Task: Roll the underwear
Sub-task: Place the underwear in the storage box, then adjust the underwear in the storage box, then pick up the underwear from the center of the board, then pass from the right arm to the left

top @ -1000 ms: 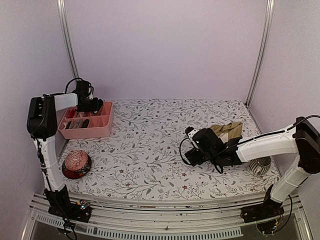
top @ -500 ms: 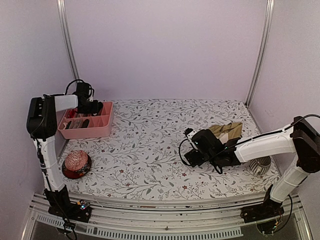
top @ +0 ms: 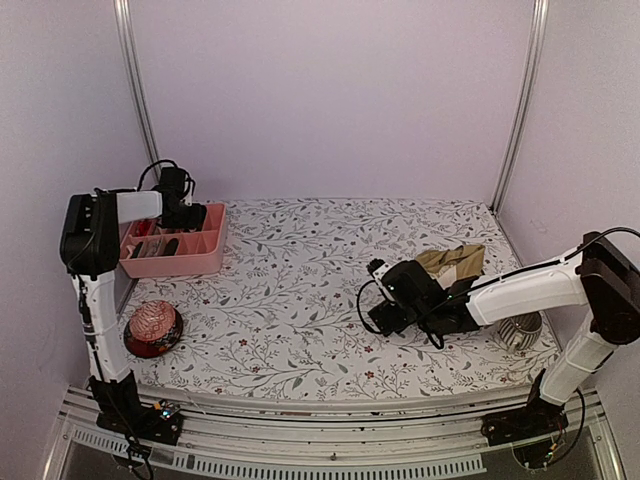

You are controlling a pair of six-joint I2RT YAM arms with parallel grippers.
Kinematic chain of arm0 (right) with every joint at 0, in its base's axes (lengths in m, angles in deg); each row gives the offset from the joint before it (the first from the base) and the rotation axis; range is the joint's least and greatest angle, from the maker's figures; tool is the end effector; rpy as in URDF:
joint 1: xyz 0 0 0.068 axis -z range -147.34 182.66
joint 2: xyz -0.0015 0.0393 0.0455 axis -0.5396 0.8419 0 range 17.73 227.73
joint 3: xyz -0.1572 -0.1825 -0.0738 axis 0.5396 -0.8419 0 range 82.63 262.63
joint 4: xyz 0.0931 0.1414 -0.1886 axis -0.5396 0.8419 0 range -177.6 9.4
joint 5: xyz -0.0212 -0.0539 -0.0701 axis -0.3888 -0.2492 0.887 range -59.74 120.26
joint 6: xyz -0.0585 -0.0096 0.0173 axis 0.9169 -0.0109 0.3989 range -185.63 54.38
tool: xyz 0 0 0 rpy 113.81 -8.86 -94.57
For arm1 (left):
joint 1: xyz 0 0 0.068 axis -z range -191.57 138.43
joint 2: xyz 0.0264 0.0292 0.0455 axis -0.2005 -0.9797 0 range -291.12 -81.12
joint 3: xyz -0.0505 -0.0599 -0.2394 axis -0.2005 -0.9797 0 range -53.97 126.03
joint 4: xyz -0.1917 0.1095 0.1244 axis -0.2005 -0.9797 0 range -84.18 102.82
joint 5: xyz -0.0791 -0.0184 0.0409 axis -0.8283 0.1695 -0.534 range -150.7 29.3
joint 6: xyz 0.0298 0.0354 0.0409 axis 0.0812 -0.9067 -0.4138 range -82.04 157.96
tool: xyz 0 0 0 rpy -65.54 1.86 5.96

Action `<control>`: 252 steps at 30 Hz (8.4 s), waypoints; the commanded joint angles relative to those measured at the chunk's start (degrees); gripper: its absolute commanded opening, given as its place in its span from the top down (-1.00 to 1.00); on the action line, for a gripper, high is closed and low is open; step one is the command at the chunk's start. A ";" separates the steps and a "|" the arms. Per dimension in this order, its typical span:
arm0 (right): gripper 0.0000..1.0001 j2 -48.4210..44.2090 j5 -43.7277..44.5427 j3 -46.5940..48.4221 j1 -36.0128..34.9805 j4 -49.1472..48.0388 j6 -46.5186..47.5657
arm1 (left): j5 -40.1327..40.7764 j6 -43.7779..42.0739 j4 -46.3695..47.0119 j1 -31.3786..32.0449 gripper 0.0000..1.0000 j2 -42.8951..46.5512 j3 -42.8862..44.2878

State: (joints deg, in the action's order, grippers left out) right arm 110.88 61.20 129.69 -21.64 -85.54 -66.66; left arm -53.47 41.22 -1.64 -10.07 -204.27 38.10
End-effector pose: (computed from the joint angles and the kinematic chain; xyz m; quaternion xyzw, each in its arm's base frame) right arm 0.2043 0.2430 0.1419 -0.3184 0.8474 -0.0608 0.4206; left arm 0.4702 -0.0063 0.1599 -0.0381 0.9233 0.0426 0.3797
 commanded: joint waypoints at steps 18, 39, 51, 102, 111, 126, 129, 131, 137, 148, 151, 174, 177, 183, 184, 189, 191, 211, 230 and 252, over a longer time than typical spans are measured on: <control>-0.98 1.50 -1.89 0.56 0.28 -1.10 0.43 | -1.19 -5.29 -11.56 1.80 0.74 -7.72 9.53; -0.98 2.21 -3.29 0.83 0.25 -1.01 0.42 | -0.55 -7.42 -12.66 1.89 -0.36 -6.47 16.44; -0.98 2.79 -3.43 1.02 0.25 -0.99 0.42 | 0.02 -8.42 -12.97 2.11 -0.23 -6.49 16.14; -0.98 -1.77 -8.66 -2.92 7.06 -4.04 -5.03 | 2.17 -13.64 -10.17 7.40 -0.97 8.48 10.53; -0.98 -14.58 1.28 -7.10 14.28 -2.69 -9.65 | -9.62 -19.94 0.72 17.45 -0.97 32.99 -18.92; -0.98 2.64 1.12 15.16 24.35 16.09 -1.36 | -40.76 -22.44 20.69 20.40 -0.97 43.43 -48.22; -0.98 4.34 -1.03 13.70 27.10 14.73 -4.43 | -42.94 -21.82 26.88 20.69 -0.97 43.10 -51.80; -0.98 4.53 -4.06 11.53 28.36 13.26 -5.17 | -43.38 -21.69 28.19 20.90 -0.97 42.22 -52.66; -0.98 2.57 -11.84 9.75 26.64 17.44 -4.16 | -43.09 -21.93 27.08 21.11 -0.97 40.30 -51.52; -0.98 1.13 -10.40 9.55 17.81 20.61 4.83 | -42.64 -22.59 27.11 21.22 -0.97 40.11 -51.55; -0.99 3.51 -6.52 10.05 17.89 22.02 4.43 | -42.89 -22.71 27.03 21.33 -0.97 39.76 -51.47; -0.76 4.13 2.12 10.57 22.65 24.03 1.39 | -43.27 -22.43 25.53 21.37 -0.97 38.35 -50.06; -0.75 3.94 0.60 10.47 23.71 23.61 1.39 | -43.28 -22.44 25.40 21.36 -0.97 38.30 -49.91; -0.62 8.31 -2.03 11.30 24.24 24.78 1.46 | -43.47 -22.43 25.18 21.36 -0.97 38.27 -49.80; -0.55 8.93 -2.35 11.40 24.24 25.15 1.54 | -43.52 -22.47 25.17 21.35 -0.97 38.25 -49.80; 0.19 10.06 -2.71 12.48 24.24 26.48 1.57 | -43.69 -22.43 24.93 21.36 -0.97 38.10 -49.64; 0.51 9.72 -2.94 12.87 24.14 26.65 1.71 | -43.67 -22.48 24.71 21.36 -0.97 37.88 -49.47; 0.95 -2.09 -7.99 24.97 -0.19 19.42 6.43 | -52.48 -26.05 27.95 21.44 -0.97 46.52 -55.47; 0.95 0.65 -31.67 21.83 -6.47 4.54 11.44 | -50.19 -28.64 26.99 29.41 -0.95 50.15 -58.04; 0.95 9.27 -30.11 29.60 -9.06 4.18 10.24 | -42.87 -32.54 26.48 35.31 -0.44 48.49 -58.73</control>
State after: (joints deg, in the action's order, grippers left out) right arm 119.84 31.74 158.09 -30.41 -79.96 -55.93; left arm -99.59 9.05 24.15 23.96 -154.13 -20.35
